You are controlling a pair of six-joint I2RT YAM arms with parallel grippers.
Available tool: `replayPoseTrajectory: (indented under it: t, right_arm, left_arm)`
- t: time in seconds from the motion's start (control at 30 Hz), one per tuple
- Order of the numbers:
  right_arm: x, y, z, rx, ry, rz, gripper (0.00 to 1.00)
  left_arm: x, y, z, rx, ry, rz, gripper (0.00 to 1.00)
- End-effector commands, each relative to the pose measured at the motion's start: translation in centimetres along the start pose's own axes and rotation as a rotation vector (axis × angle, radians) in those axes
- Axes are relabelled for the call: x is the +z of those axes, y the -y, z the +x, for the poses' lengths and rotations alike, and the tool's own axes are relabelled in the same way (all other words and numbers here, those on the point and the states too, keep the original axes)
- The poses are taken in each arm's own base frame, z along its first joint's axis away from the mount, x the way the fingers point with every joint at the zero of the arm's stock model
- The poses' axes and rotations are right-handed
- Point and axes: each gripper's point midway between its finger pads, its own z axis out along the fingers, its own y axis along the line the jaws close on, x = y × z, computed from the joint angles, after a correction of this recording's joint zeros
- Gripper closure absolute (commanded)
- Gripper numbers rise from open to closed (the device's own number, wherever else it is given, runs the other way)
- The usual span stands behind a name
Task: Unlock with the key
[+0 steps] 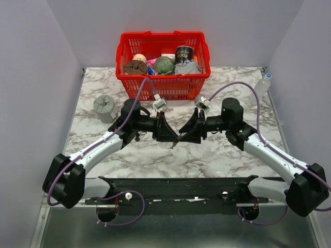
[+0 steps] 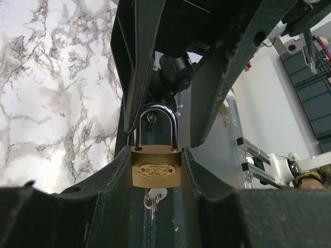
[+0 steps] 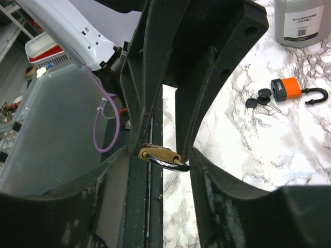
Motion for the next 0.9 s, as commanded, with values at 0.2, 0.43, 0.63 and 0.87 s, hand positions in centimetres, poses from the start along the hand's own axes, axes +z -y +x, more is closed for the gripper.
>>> replayPoseTrajectory:
  t: [0.2,0.43,0.63,0.87]
  right_arm:
    - [0.1,-0.5,-0.2,0.001,-0.010,-0.015,0.67]
    - [0.1,0.0,0.1,0.019,-0.014,0.012,0.90]
    - [0.2,1.1,0.1,0.063,-0.012,0.079,0.97]
    - [0.0,6.4,1.8,0.194,-0.048,0.364,0.98]
  left_arm:
    - [-0.2,1.2,-0.7,0.079,0.020,0.031,1.00]
    - [-0.3,0.5,-0.7,0.080,0.022,-0.013,1.00]
    - [-0.6,-1.5,-0.6,0.086,0.023,-0.141,1.00]
    - [-3.4,-8.3,-0.3,0.118,0.033,-0.672,1.00]
